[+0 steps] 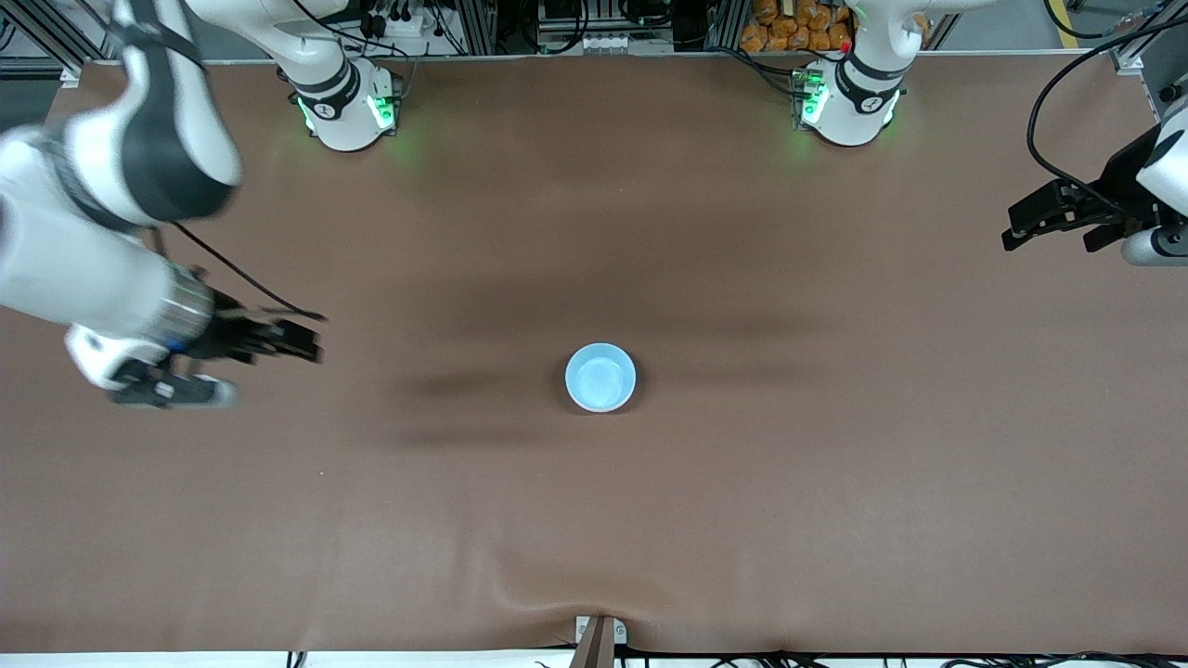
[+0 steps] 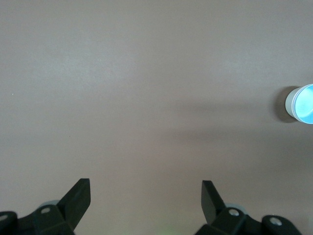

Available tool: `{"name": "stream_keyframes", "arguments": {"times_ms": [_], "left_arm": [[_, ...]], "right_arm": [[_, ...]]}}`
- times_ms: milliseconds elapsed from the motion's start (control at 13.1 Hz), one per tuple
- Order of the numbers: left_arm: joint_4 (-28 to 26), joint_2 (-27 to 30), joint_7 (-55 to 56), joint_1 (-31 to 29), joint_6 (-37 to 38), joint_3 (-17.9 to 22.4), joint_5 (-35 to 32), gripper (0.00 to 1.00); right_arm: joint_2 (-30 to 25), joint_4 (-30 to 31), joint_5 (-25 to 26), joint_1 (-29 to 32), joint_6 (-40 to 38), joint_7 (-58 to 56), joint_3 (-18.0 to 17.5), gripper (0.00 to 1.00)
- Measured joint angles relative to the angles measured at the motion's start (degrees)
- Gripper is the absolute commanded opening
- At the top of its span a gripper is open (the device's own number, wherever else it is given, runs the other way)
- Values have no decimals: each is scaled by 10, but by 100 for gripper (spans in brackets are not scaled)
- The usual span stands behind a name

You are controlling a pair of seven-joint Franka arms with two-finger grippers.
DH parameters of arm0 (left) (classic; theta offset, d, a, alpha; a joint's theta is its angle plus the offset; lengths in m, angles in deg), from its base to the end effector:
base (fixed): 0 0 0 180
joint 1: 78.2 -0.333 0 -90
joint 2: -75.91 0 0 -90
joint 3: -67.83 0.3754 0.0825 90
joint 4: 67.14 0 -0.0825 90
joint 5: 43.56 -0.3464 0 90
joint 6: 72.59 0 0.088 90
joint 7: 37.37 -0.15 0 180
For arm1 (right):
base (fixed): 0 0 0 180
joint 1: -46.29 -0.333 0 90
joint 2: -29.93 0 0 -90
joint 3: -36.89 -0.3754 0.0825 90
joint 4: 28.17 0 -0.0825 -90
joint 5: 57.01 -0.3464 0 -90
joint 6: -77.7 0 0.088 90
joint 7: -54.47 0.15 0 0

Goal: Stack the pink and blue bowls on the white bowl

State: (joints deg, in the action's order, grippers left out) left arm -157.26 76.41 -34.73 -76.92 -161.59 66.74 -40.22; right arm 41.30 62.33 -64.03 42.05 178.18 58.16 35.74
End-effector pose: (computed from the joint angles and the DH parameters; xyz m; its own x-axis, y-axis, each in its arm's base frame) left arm 0.5106 -0.0300 0.6432 0.9999 0.0036 -0.0135 0.0044 -0.9983 0.0575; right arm 0.5913 0.0709 0.5432 0.9994 0.0076 -0.0335 0.0035 -0.9926 -0.1216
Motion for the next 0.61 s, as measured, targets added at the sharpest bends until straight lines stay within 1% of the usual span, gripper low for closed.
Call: {"name": "stream_keyframes", "arguments": {"times_ms": [152,381,610], "left_arm": [[0,0,0,0,0,0,0,100],[0,0,0,0,0,0,0,100],[0,0,0,0,0,0,0,100]], "right_arm": [[-57,25,24,28,-40,-39,1,100],[-123,36,36,32,-107,-43,9,100],[-155,42,38,32,-140,-43,16,100]]}}
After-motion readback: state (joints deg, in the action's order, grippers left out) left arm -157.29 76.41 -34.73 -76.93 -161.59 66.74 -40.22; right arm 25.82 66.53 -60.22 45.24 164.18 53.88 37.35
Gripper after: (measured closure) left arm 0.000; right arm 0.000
